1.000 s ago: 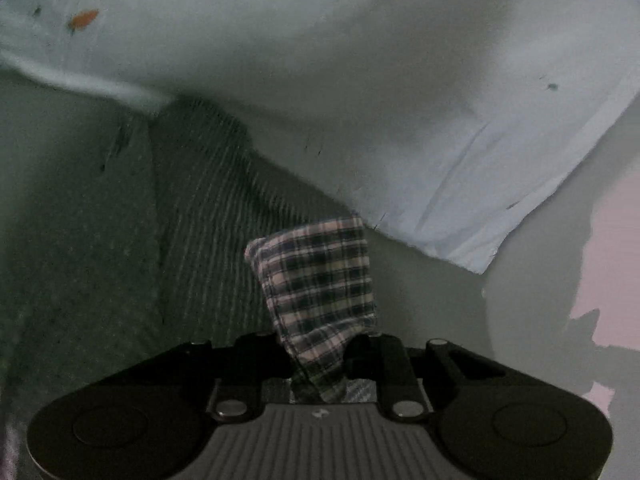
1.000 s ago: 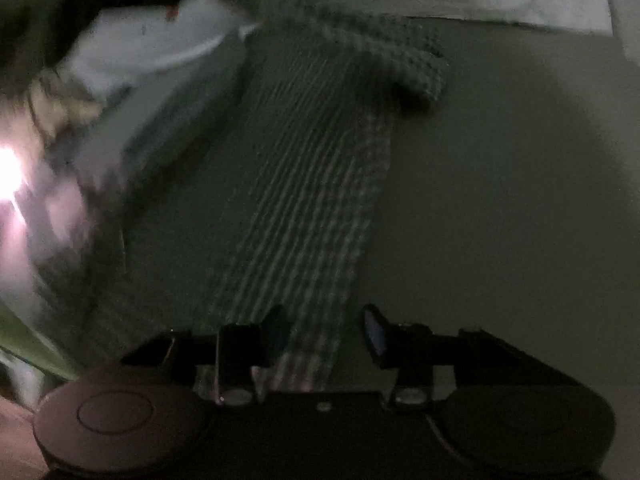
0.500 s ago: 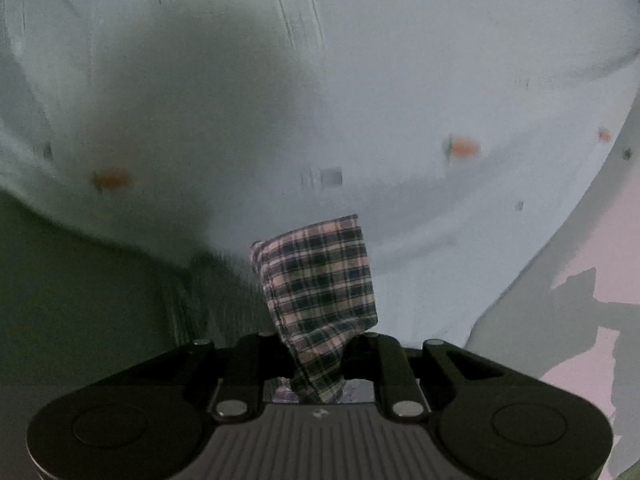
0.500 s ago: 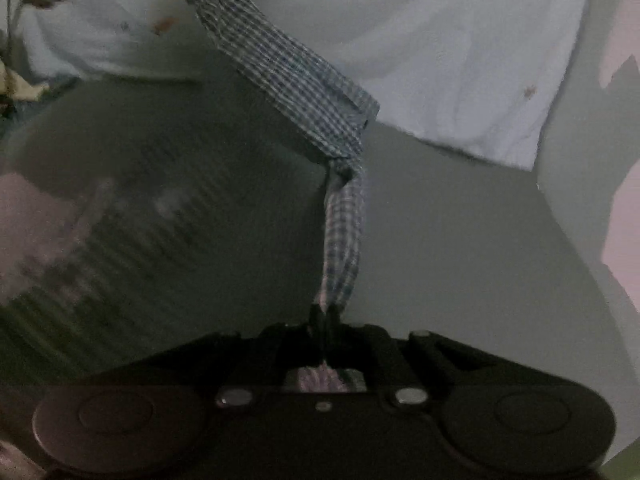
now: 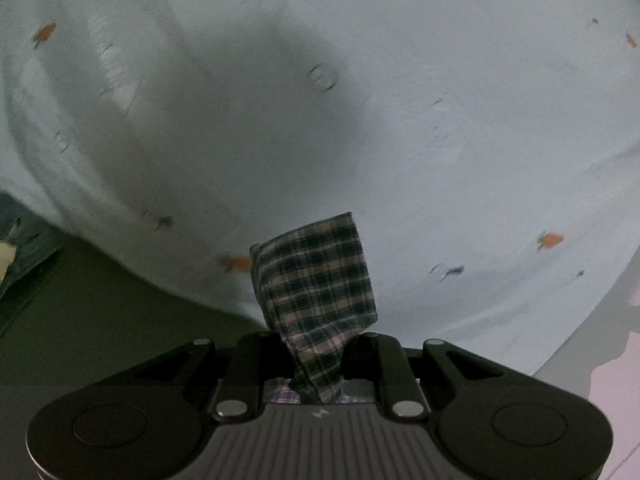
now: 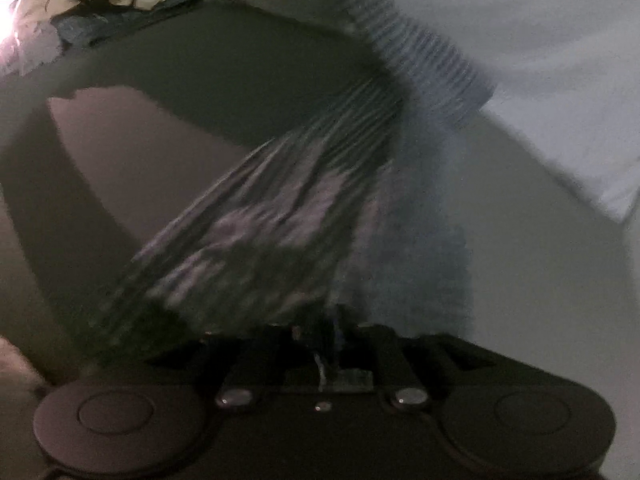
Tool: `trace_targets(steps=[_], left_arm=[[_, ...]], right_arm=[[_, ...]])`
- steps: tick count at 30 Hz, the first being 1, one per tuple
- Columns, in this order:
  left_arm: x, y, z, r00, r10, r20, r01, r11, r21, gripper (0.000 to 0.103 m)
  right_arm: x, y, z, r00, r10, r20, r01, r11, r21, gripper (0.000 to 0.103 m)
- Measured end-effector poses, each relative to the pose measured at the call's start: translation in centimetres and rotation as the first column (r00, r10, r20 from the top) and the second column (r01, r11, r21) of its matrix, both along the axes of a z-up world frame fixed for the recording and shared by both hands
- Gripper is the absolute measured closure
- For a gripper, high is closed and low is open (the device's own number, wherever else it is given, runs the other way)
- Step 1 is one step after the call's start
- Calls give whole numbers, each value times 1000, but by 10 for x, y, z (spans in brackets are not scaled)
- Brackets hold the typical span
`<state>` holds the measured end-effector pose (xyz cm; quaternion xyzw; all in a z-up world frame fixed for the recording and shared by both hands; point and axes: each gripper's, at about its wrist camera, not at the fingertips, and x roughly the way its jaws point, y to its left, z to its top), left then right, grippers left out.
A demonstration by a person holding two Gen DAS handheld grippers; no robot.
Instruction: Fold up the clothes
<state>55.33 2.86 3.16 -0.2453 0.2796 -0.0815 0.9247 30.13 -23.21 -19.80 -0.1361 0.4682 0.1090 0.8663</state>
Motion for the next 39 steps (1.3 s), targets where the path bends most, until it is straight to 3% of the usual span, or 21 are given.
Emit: trace_targets(steps=[3, 5, 7, 8, 10, 12, 13, 15, 16, 17, 19, 21, 24, 26, 27, 31, 34, 36, 39], left_arm=[[-11, -7, 1, 998, -59, 13, 58, 997, 49, 84], [-25, -22, 12, 989, -135, 59, 127, 985, 121, 84], [-43, -48, 27, 963, -245, 113, 218, 953, 213, 83], [-55, -65, 34, 939, -317, 133, 273, 922, 274, 83], [-82, -102, 44, 866, -476, 151, 386, 831, 400, 82], [-113, -140, 41, 766, -632, 117, 502, 702, 506, 80], [-130, -161, 33, 708, -702, 75, 560, 624, 545, 80], [-155, -192, 11, 615, -788, -22, 648, 490, 583, 80], [-169, -210, -5, 561, -823, -91, 697, 410, 588, 80], [-181, -224, -20, 520, -843, -140, 729, 353, 586, 80], [-195, -245, -49, 468, -852, -236, 781, 273, 562, 80], [-203, -262, -77, 449, -835, -319, 817, 239, 525, 75], [-207, -279, -113, 435, -802, -409, 852, 221, 474, 57], [-213, -277, -134, 441, -779, -446, 866, 237, 441, 45], [-213, -275, -143, 444, -771, -457, 871, 253, 420, 44], [-223, -264, -142, 465, -773, -431, 879, 344, 330, 23], [-235, -251, -128, 477, -794, -378, 878, 405, 256, 18], [-239, -238, -124, 507, -791, -344, 862, 459, 214, 15], [-240, -219, -123, 573, -750, -330, 818, 550, 170, 15]], right_arm=[[-6, -8, 3, 998, -38, -44, 44, 990, 133, 70], [-12, -20, 15, 997, -68, -26, 71, 982, 175, 59], [-18, -38, 28, 993, -120, 2, 117, 973, 199, 56], [-19, -48, 32, 988, -155, 12, 149, 965, 214, 56], [-17, -68, 35, 972, -234, 22, 222, 943, 246, 56], [-16, -90, 36, 948, -318, 18, 300, 911, 283, 56], [-16, -102, 35, 933, -359, 11, 338, 889, 309, 56], [-16, -124, 33, 902, -432, -5, 403, 836, 373, 56], [-18, -136, 32, 884, -467, -15, 432, 805, 406, 56], [-21, -146, 30, 868, -495, -26, 458, 780, 428, 56], [-30, -159, 27, 841, -538, -48, 502, 745, 439, 56], [-36, -169, 23, 831, -552, -66, 520, 730, 443, 56], [-35, -179, 12, 828, -551, -107, 534, 715, 452, 56], [-33, -183, 6, 830, -542, -131, 535, 708, 460, 56], [-32, -184, 5, 835, -534, -133, 529, 713, 460, 56], [-27, -182, 2, 860, -494, -126, 492, 741, 457, 56], [-25, -179, 6, 879, -455, -142, 461, 738, 493, 56], [-21, -178, 10, 890, -435, -136, 438, 732, 522, 54], [-13, -174, 11, 895, -428, -125, 415, 698, 583, 53]])
